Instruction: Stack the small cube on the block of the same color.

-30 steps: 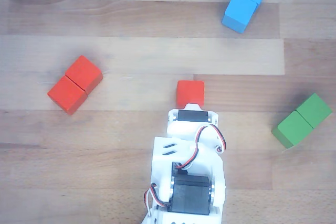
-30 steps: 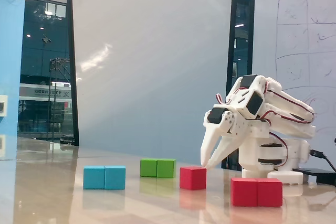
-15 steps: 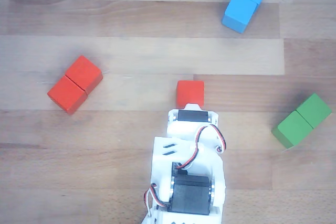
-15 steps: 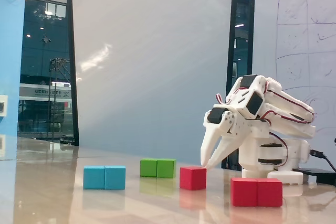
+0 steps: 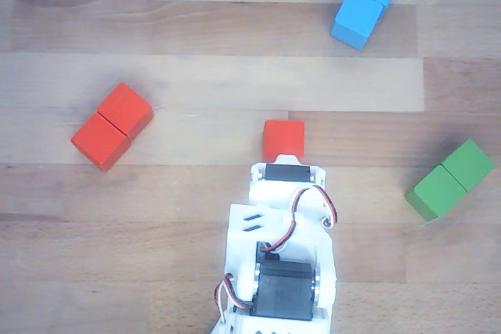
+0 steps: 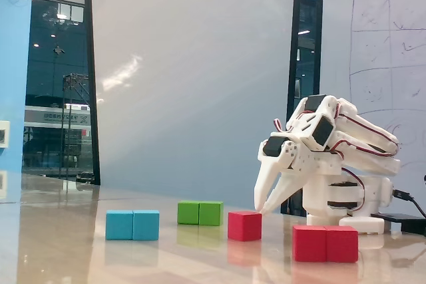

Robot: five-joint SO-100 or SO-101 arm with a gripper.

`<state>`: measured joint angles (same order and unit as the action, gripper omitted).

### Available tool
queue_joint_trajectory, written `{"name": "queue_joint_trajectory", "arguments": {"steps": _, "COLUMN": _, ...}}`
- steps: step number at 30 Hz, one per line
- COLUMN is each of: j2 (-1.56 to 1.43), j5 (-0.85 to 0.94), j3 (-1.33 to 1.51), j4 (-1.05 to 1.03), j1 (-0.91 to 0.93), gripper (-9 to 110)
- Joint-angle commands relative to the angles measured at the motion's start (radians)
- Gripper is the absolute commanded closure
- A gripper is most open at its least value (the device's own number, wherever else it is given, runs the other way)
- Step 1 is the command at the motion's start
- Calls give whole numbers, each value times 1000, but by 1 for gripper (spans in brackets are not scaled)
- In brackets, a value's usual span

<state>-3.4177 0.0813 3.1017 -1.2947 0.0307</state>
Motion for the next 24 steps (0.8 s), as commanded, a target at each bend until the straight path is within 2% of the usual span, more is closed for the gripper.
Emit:
{"name": "queue_joint_trajectory", "arguments": {"steps": 1, "j2": -31, "j5": 3, "j3": -52, "j4": -9, "j1": 0, "gripper": 101}}
{"name": "queue_joint_trajectory", "arguments": {"steps": 6, "j2": -9, "j5": 3, "j3": -123, "j4": -11, "j1": 0, "gripper": 101}}
{"name": "queue_joint_trajectory", "arguments": {"steps": 10, "j2": 143, "j5": 3, "j3": -279, "j4": -2, "j1": 0, "gripper": 101}}
{"name": "queue_joint_trajectory", "arguments": {"steps": 24, "j2": 1075, "j5": 3, "j3": -1281, "j4": -67, "j1": 0, "gripper": 101}}
